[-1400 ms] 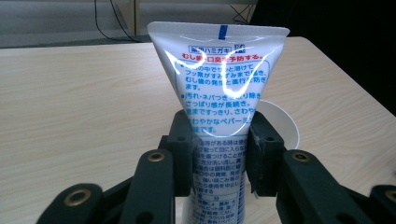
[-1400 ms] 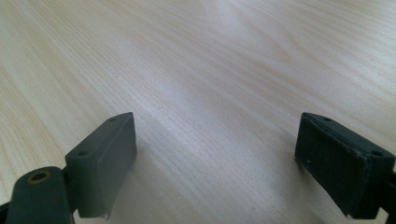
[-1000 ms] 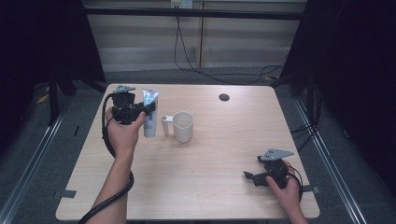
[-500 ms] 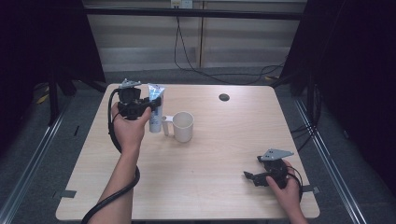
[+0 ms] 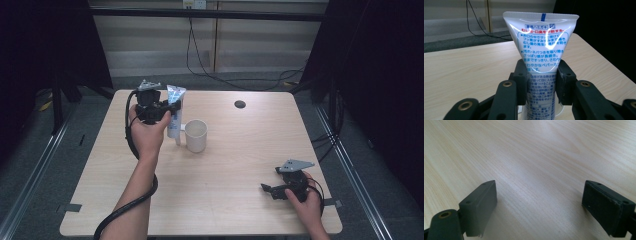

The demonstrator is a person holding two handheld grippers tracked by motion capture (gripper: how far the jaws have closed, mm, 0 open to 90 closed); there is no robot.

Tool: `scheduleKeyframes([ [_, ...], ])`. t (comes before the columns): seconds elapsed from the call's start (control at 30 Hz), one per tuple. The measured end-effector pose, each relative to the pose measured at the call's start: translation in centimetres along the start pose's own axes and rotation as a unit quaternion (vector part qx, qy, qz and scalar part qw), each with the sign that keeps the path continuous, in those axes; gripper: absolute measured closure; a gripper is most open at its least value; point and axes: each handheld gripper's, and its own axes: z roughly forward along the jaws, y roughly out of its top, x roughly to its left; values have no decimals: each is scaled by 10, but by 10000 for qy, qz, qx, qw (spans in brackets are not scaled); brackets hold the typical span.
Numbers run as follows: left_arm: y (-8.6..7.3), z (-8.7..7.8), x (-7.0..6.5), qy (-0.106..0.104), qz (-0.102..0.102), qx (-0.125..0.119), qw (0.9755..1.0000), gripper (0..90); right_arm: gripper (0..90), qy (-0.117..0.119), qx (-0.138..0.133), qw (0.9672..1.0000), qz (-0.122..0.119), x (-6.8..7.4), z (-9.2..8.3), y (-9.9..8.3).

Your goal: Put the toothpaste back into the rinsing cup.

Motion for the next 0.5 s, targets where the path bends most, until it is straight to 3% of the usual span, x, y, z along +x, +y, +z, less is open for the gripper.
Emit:
scheduleKeyframes([
  [0.5,7,13,-12,-66,37,-53,10000,671,123,-4,-7,10000,13,0,0,0],
])
